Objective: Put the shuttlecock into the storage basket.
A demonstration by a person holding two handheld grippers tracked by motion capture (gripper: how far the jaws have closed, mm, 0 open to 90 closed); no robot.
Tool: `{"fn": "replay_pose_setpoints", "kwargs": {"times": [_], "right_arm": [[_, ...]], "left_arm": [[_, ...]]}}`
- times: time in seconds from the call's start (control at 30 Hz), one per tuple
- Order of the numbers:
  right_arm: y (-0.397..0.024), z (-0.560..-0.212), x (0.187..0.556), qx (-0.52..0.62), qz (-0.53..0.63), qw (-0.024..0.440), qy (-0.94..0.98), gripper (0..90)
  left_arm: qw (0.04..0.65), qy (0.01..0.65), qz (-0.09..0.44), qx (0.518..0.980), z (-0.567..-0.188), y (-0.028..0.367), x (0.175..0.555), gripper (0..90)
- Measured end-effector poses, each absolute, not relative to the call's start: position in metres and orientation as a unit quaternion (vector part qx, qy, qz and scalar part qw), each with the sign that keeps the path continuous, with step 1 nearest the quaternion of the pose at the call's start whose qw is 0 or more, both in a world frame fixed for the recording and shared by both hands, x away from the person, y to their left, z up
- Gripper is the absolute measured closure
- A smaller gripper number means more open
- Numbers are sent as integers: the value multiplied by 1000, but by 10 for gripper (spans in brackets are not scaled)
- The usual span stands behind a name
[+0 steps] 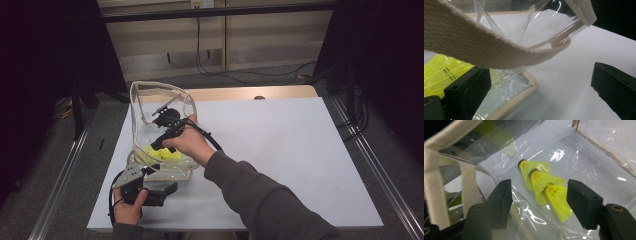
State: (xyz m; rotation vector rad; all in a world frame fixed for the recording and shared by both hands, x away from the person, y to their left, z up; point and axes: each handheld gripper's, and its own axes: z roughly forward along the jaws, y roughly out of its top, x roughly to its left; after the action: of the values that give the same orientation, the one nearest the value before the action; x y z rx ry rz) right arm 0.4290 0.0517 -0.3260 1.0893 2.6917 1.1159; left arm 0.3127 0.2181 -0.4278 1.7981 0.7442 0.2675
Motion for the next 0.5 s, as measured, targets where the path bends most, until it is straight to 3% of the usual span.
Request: {"fn": "replay_pose_setpoints", "kwargs": {"times": [0.5], "right_arm": [[29,-305,415,321,379,20,868,206]], "left_arm": [[556,314,111,762,-427,218,311,28]]}}
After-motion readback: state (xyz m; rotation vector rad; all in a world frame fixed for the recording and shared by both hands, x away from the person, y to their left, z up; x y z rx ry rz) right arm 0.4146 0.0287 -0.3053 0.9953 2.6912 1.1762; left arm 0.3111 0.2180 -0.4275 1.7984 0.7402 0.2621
